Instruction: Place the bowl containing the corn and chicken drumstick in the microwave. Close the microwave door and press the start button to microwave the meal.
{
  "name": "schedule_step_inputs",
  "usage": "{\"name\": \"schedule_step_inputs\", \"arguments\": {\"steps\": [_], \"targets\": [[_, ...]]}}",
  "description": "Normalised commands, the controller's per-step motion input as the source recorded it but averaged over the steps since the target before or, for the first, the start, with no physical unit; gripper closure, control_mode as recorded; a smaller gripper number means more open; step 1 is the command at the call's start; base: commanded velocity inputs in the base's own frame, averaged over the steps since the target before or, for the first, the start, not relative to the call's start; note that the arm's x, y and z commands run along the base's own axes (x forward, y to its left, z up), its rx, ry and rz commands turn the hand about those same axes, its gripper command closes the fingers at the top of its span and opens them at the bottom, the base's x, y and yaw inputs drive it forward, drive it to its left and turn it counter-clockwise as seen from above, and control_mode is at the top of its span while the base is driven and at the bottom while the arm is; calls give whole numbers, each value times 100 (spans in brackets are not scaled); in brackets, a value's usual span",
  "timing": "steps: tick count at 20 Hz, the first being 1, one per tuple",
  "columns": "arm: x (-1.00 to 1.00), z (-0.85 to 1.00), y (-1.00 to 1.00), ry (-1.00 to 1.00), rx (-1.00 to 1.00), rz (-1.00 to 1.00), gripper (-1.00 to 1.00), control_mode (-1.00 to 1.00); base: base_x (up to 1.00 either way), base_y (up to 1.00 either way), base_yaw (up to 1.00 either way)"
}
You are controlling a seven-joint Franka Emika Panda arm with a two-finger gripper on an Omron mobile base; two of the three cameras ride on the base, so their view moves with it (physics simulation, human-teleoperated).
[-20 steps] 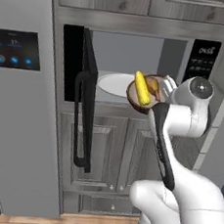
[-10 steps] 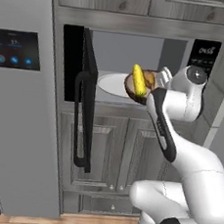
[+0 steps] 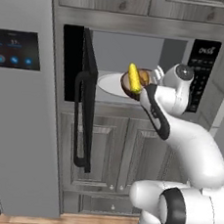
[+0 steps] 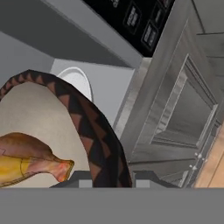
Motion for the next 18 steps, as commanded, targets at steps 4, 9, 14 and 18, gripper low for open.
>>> {"name": "schedule_step_inputs", "arguments": {"steps": [4, 9, 14, 18], "targets": [[68, -28, 0, 6, 0, 0, 100, -100, 0, 0, 0], [64, -15, 0, 6, 0, 0, 100, -100, 0, 0, 0], [59, 0, 0, 2, 0, -3, 100, -100, 0, 0, 0], [56, 0, 0, 0, 0, -3, 100, -100, 0, 0, 0]]}}
